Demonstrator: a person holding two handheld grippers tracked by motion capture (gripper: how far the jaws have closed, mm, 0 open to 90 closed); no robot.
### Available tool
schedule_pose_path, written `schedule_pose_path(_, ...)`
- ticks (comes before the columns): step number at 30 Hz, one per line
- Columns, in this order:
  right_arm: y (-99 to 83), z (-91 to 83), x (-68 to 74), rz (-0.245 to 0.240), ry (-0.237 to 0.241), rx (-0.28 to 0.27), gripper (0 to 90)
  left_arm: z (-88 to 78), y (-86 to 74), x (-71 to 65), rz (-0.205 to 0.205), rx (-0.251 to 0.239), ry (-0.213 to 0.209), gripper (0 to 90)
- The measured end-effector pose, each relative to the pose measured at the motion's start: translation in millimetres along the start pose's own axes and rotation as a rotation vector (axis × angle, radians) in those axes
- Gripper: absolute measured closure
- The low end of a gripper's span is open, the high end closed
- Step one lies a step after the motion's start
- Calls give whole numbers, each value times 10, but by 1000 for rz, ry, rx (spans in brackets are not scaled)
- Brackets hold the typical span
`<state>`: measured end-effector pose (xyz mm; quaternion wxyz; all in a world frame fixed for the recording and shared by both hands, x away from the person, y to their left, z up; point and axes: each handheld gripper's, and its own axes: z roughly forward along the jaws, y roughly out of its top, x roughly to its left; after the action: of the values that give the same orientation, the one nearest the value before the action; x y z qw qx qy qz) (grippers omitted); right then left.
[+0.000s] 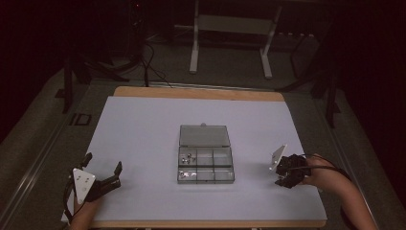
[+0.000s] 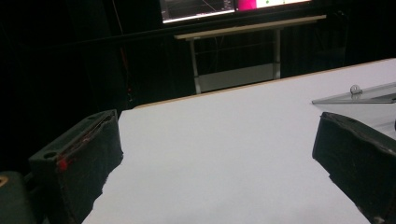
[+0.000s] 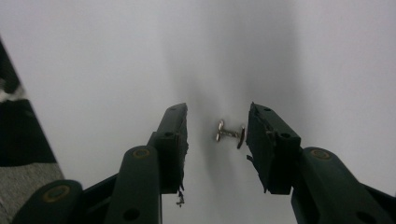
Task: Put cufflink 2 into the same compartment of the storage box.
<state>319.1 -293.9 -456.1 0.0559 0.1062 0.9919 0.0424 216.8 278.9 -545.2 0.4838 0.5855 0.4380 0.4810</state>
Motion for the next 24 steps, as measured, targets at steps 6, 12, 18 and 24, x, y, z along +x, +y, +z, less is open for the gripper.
schedule_pose_path(6,-65,112,-54,23,11,29,574,0,0,0,0,0,0,24)
schedule_pose_path(12,-115,234,-103,44,27,64,572,0,0,-1,0,0,0,24)
schedule_pose_path(18,-129,315,-155,51,43,83,585,0,0,-1,1,0,0,24)
schedule_pose_path(24,-112,361,-188,53,66,109,619,0,0,0,0,0,-1,24)
